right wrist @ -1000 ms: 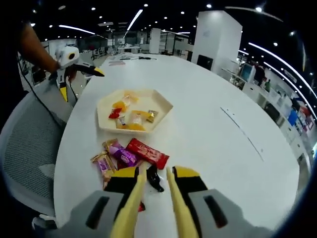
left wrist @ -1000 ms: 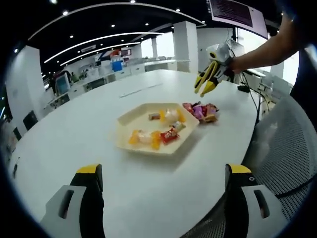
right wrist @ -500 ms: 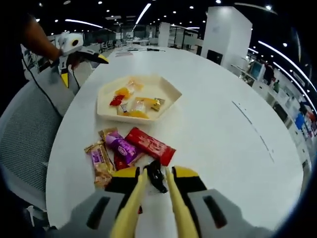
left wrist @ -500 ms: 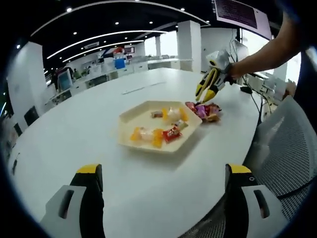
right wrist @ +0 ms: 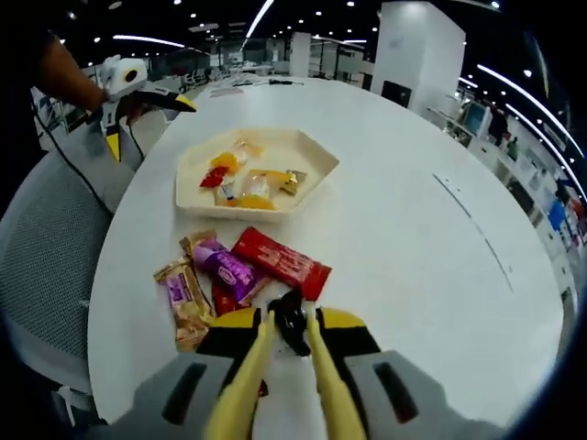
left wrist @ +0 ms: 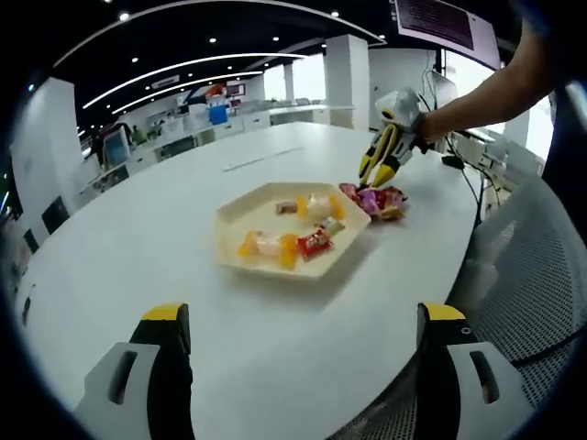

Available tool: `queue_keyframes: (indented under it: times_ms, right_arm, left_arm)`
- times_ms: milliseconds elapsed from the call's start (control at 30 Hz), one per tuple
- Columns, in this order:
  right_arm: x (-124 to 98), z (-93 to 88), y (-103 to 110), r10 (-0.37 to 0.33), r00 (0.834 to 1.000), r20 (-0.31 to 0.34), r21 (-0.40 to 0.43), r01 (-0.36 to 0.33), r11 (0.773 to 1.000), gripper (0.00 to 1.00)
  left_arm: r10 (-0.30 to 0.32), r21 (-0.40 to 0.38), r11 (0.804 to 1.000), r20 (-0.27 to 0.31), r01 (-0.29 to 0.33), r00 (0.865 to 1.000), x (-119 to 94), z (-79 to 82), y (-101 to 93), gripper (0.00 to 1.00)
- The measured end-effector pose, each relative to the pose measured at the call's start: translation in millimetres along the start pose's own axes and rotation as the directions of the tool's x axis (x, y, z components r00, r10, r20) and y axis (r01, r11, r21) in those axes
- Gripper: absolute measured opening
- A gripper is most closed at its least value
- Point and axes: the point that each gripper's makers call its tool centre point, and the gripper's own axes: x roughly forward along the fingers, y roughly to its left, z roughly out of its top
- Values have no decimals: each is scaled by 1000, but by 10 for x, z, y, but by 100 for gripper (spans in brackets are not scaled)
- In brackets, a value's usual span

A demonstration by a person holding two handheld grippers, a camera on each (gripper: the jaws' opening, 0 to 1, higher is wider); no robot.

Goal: Place the target food into the container with the food tongs after gripping and lifting it, then release it inside without dropping or visibly crushing the food.

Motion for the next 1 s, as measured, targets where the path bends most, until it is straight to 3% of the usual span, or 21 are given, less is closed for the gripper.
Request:
queue_keyframes:
  times_ms: [167,233,567,1000]
  right_arm:
    - [-25,-14,-28,-7,1000,13,117,5,993,19]
    - [-66,-52,-54,-25,1000,-1,105,25,994,19]
    - [-314,13,-174,-60,998,35,220,51,974,20]
    - [-566,252,-286,-94,995,35,209,85,974,20]
  left_arm:
    - [-6,8,1000,-6,6,1000,4,-8,-17,99]
    - [-9,11,1000,-8,9,1000,6,-16,-17,99]
    - [-15,19,1000,1,14,1000,3,2,-23,99]
    - [4,26,1000,40,-5,999,-25,72,20,99]
